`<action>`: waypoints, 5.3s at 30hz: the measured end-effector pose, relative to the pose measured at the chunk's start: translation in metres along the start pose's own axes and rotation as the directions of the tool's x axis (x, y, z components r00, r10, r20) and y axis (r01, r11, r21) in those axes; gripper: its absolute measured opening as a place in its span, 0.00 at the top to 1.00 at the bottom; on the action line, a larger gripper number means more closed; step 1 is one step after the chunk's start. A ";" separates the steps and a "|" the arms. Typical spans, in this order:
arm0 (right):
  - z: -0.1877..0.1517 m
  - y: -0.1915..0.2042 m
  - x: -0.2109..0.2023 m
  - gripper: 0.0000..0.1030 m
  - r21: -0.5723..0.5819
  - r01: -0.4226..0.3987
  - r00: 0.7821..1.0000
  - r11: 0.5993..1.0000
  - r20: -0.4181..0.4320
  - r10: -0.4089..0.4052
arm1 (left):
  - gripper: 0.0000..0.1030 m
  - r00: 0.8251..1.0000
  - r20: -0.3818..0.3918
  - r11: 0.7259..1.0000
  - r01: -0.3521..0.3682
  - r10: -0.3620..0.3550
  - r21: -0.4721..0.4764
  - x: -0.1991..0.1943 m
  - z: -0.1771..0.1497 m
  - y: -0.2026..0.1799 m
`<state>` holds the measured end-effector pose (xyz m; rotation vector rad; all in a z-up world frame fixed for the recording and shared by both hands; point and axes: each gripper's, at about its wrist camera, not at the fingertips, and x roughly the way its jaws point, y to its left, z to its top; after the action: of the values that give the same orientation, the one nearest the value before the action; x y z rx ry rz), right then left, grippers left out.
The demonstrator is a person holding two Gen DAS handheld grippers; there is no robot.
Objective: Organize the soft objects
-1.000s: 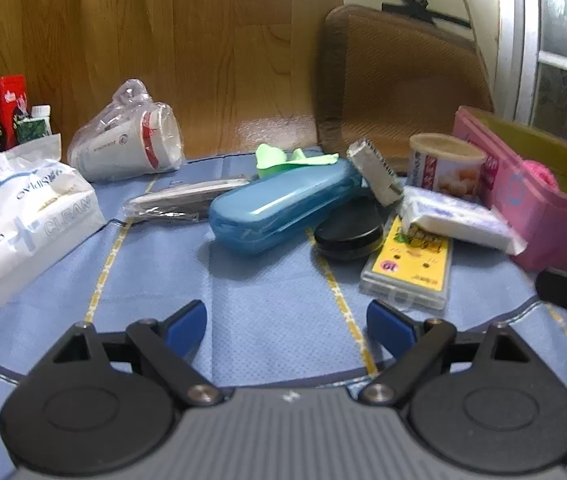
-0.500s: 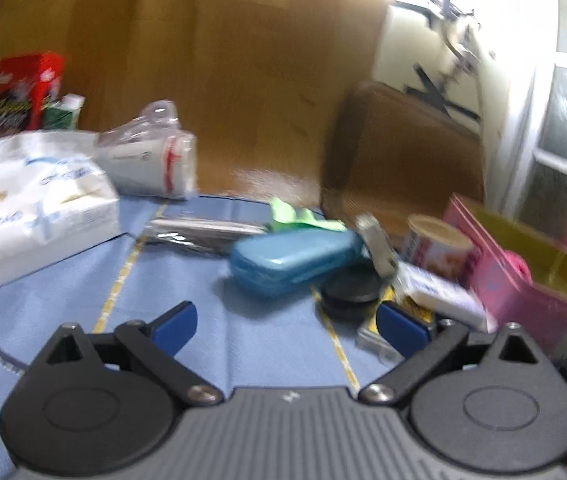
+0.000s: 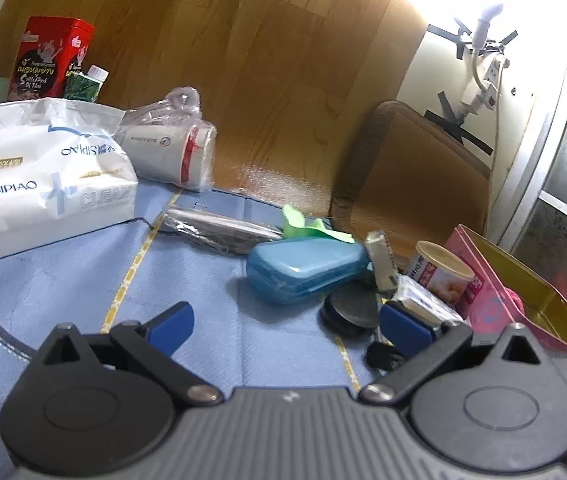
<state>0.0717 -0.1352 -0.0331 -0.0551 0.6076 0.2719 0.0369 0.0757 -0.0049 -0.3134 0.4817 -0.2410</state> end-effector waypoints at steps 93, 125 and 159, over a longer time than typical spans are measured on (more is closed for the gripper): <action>0.088 -0.032 0.044 0.37 -0.168 -0.146 0.940 0.975 -0.332 0.083 | 0.27 0.980 0.007 0.980 0.197 -0.197 0.002 0.002 0.007 0.001; 0.007 -0.026 -0.057 0.16 0.007 -0.404 0.895 0.915 -0.203 0.397 | 0.22 0.976 -0.041 0.976 0.214 -0.216 -0.048 0.007 0.004 0.008; -0.057 -0.098 -0.163 0.48 0.021 0.043 0.953 0.999 0.300 -0.047 | 0.39 0.774 -0.236 0.733 0.633 -0.587 0.251 -0.005 0.012 -0.199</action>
<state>-0.0621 -0.2758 0.0107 -0.0131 0.3043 0.2258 0.0079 -0.1033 0.0772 -0.1268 0.4580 -0.9926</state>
